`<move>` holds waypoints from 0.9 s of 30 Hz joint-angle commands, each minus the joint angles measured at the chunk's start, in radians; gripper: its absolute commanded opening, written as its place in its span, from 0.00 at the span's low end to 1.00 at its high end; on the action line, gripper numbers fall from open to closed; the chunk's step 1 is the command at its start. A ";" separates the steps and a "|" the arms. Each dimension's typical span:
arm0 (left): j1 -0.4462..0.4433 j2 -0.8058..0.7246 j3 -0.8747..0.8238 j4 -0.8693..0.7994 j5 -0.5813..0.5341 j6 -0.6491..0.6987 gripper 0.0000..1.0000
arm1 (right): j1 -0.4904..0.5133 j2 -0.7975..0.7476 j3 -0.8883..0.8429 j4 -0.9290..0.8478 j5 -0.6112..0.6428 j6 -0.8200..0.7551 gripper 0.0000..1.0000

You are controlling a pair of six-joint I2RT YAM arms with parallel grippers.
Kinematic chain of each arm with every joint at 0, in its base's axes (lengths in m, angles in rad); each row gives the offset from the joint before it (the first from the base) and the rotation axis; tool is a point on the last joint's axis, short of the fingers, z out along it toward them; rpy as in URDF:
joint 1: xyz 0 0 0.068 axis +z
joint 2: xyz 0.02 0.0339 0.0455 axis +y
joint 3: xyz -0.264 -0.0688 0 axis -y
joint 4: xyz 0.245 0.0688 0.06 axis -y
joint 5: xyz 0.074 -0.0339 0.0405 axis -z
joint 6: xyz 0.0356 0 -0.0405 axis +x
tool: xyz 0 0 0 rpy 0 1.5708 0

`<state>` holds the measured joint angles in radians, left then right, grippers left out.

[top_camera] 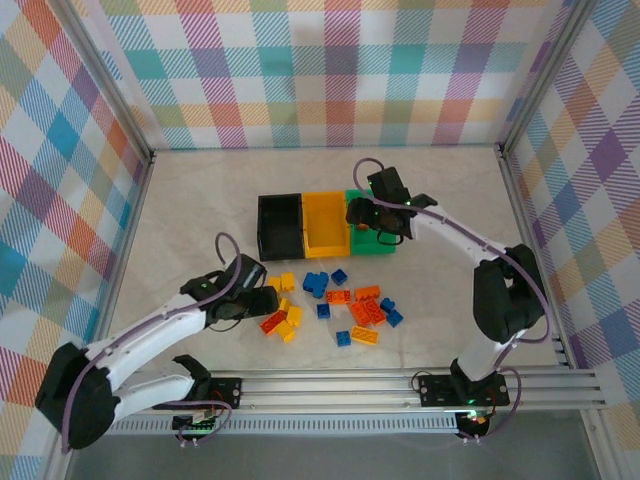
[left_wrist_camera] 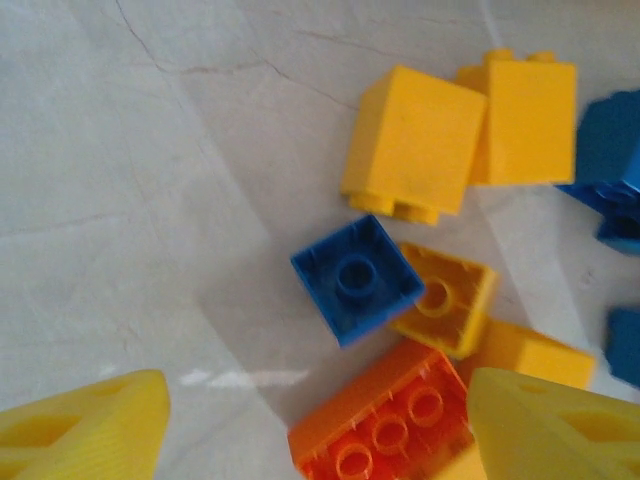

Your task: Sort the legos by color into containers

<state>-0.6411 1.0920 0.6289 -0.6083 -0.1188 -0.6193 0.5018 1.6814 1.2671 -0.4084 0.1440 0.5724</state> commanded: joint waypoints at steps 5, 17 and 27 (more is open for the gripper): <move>-0.009 0.213 0.105 0.123 -0.087 0.122 0.72 | 0.006 -0.072 -0.068 0.026 0.009 0.020 0.83; -0.009 0.390 0.166 0.154 -0.140 0.130 0.64 | 0.006 -0.104 -0.097 0.040 0.029 0.030 0.84; -0.008 0.438 0.168 0.183 -0.177 0.130 0.58 | 0.006 -0.117 -0.107 0.044 0.031 0.032 0.84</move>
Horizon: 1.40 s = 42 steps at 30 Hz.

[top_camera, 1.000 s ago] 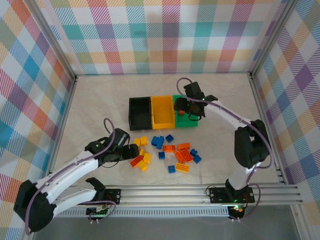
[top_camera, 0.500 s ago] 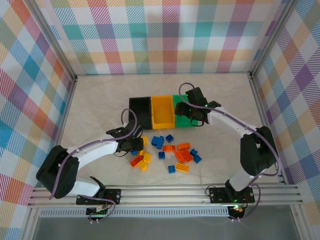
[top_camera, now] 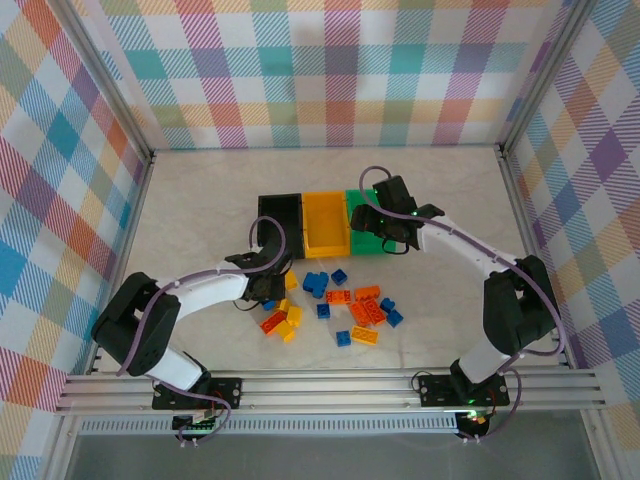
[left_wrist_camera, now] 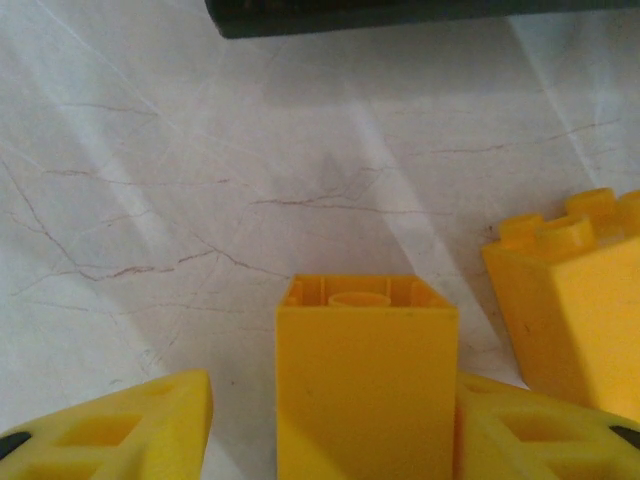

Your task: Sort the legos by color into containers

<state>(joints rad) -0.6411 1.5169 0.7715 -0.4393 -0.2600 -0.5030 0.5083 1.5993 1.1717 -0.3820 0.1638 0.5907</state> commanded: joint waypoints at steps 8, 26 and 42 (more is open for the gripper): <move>-0.008 0.036 0.027 0.056 -0.073 0.037 0.38 | -0.001 -0.048 -0.026 0.021 0.011 0.020 0.84; 0.018 -0.029 0.347 -0.102 -0.085 0.039 0.26 | -0.001 -0.132 -0.162 0.040 -0.001 0.072 0.84; 0.152 0.371 0.701 -0.147 -0.110 0.029 0.41 | -0.001 -0.259 -0.280 -0.030 -0.066 0.087 0.85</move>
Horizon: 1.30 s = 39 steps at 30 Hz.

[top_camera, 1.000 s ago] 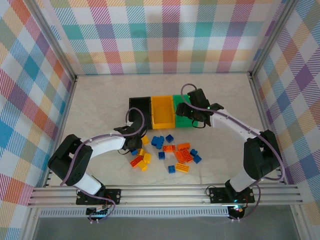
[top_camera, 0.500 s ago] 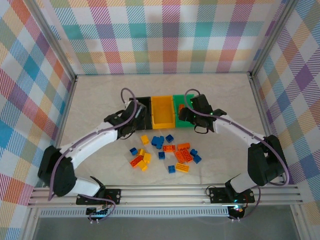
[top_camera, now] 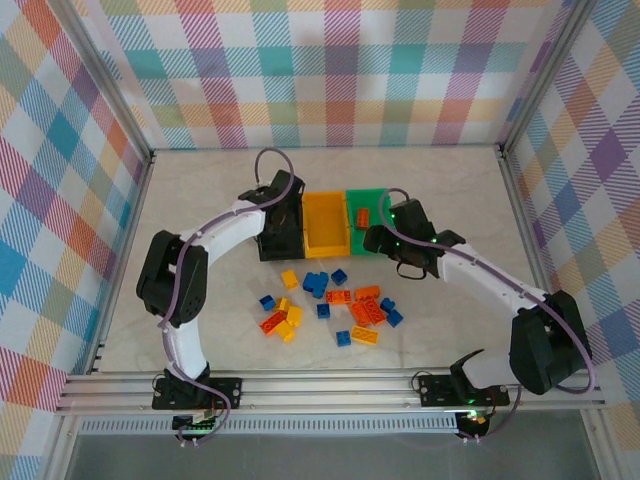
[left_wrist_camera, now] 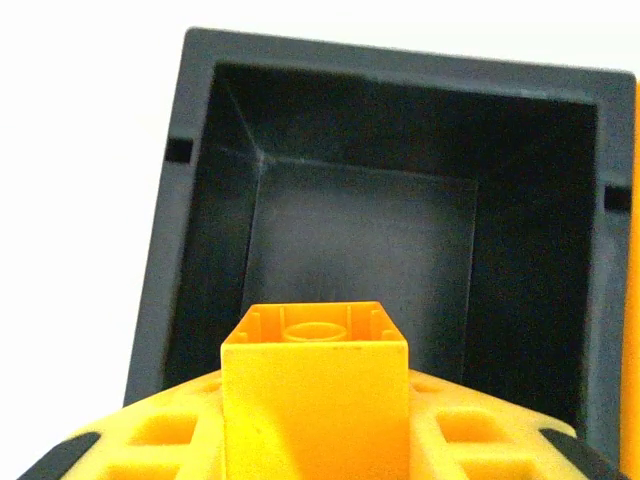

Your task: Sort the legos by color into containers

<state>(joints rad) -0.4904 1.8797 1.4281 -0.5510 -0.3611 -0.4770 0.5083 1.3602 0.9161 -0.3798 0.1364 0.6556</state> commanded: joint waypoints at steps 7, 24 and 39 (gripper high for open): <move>0.001 -0.062 0.050 -0.036 0.015 0.005 0.66 | 0.000 -0.045 -0.058 -0.073 -0.067 0.033 0.85; -0.136 -0.689 -0.460 0.009 0.206 -0.120 1.00 | 0.191 0.132 -0.017 -0.161 -0.040 -0.092 1.00; -0.137 -0.833 -0.628 -0.037 0.166 -0.169 1.00 | 0.226 0.250 0.015 -0.140 0.011 -0.117 0.88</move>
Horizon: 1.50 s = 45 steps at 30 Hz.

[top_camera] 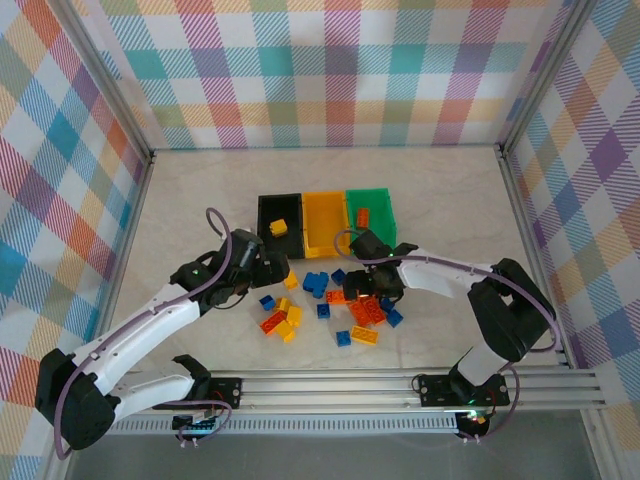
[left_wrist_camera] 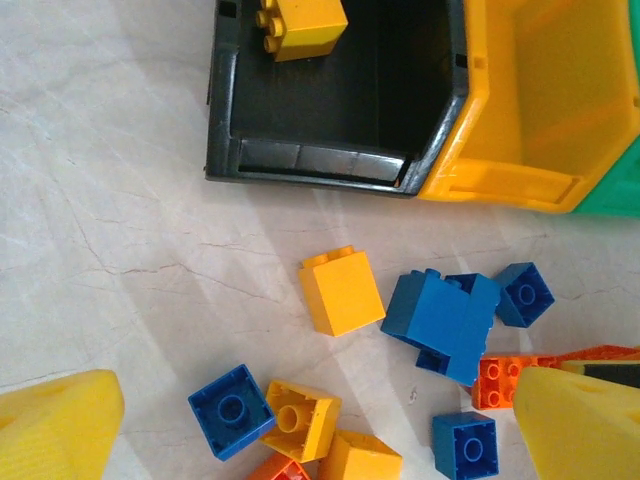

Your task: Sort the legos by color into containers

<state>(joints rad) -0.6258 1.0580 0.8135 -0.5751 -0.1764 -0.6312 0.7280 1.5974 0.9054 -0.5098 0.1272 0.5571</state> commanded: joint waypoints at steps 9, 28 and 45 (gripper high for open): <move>-0.001 -0.013 -0.012 -0.016 -0.030 -0.016 1.00 | 0.007 -0.010 0.012 0.004 0.011 -0.016 0.65; -0.002 -0.103 -0.055 -0.066 -0.071 -0.027 1.00 | -0.177 0.032 0.394 -0.030 0.172 -0.043 0.58; -0.002 -0.141 -0.123 -0.098 -0.077 -0.047 1.00 | -0.259 0.304 0.707 -0.064 0.110 -0.042 0.92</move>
<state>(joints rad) -0.6258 0.9226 0.7017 -0.6540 -0.2371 -0.6666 0.4648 1.9575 1.5883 -0.5663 0.2615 0.5117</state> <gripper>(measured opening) 0.999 0.904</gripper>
